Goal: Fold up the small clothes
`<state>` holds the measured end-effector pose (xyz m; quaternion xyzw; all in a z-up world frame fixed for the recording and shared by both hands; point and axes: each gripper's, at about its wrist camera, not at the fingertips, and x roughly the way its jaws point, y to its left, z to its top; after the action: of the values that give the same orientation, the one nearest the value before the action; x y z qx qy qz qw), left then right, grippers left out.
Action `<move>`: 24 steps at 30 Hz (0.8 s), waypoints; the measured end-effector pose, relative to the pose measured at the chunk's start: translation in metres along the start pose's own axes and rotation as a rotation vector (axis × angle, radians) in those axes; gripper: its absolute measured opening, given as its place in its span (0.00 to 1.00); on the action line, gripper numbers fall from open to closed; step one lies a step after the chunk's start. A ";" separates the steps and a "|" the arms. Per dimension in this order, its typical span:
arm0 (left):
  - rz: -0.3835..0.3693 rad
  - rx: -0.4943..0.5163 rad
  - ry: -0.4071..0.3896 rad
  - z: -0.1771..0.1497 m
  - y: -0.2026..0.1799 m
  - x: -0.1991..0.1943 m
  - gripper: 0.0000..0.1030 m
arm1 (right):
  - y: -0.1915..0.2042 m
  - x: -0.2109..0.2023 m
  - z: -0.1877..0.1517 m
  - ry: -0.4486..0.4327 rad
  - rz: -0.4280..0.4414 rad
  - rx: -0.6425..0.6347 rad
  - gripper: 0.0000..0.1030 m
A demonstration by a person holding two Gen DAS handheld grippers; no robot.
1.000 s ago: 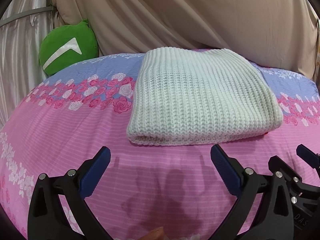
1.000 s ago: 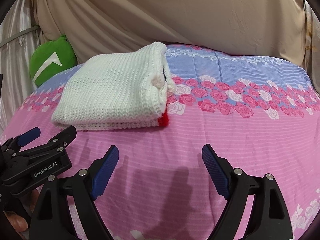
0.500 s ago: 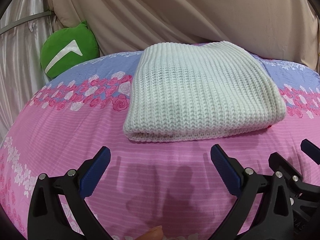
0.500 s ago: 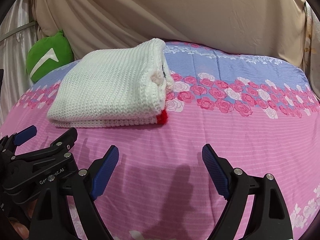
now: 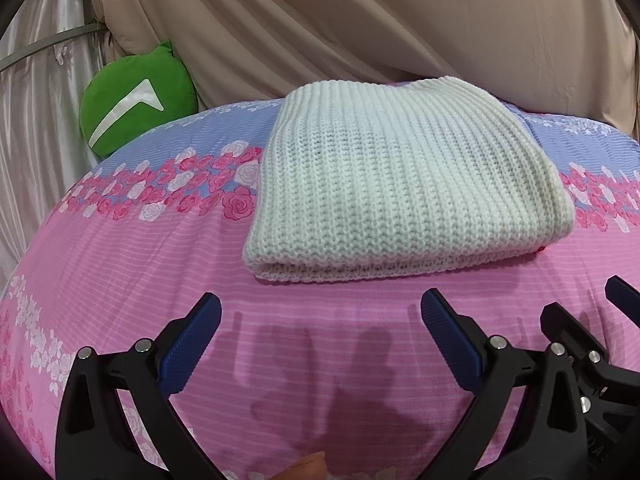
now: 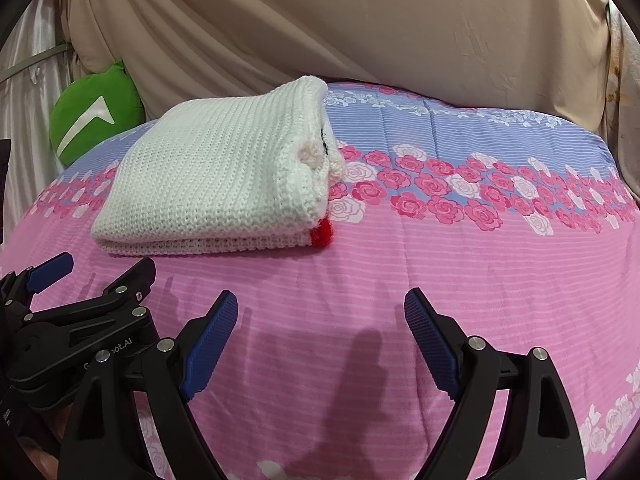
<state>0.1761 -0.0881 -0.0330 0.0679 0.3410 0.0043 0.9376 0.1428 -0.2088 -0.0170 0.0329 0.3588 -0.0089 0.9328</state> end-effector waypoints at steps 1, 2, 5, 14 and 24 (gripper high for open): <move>0.000 0.001 0.001 0.000 0.000 0.000 0.95 | 0.000 0.000 0.000 0.001 0.000 0.000 0.81; 0.000 0.002 0.002 0.000 0.000 0.001 0.95 | 0.000 0.000 0.000 0.001 -0.001 0.001 0.81; 0.000 0.003 -0.002 0.000 -0.001 0.000 0.95 | -0.001 0.000 0.000 0.001 0.000 0.001 0.81; 0.001 0.004 0.000 0.000 -0.002 -0.001 0.94 | -0.001 0.000 0.000 0.001 -0.002 0.001 0.81; -0.008 0.001 0.009 0.000 -0.001 0.001 0.94 | 0.001 -0.001 -0.001 0.001 -0.007 0.003 0.81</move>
<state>0.1768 -0.0888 -0.0344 0.0670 0.3457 0.0006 0.9360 0.1414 -0.2082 -0.0173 0.0331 0.3593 -0.0129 0.9325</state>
